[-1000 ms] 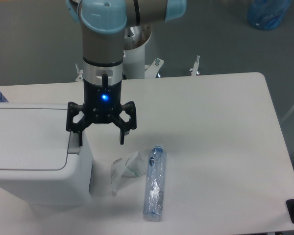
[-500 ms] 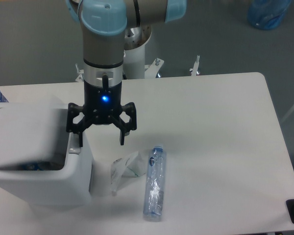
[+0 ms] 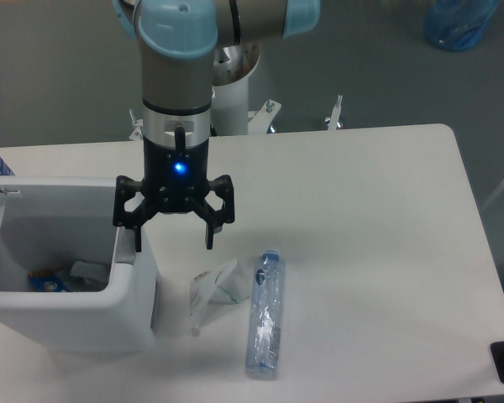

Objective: Open the trash can
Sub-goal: 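Press down on the lid edge so the bin lid flips open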

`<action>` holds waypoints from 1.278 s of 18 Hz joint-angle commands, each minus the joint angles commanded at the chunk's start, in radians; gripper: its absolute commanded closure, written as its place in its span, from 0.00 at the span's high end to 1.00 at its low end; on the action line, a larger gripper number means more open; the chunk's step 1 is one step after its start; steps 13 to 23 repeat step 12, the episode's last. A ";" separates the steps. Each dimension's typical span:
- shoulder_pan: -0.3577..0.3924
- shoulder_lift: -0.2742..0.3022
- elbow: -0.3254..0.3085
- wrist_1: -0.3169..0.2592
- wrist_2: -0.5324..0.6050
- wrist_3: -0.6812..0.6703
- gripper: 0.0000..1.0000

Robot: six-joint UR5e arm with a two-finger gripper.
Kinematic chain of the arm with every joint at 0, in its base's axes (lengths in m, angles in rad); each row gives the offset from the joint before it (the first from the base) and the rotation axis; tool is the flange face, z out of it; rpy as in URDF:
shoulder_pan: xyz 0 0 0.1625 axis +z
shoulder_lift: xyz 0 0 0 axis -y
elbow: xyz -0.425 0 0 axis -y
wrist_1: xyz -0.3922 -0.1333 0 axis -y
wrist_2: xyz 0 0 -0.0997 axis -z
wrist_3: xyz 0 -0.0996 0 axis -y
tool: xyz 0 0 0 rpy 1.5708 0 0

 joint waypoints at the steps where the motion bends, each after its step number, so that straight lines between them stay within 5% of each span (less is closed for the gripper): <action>1: 0.006 -0.005 0.018 -0.002 0.006 0.027 1.00; 6: 0.067 -0.002 0.039 -0.011 0.199 0.283 1.00; 11: 0.133 0.005 0.032 -0.023 0.236 0.439 1.00; 23: 0.146 0.006 0.032 -0.029 0.245 0.451 1.00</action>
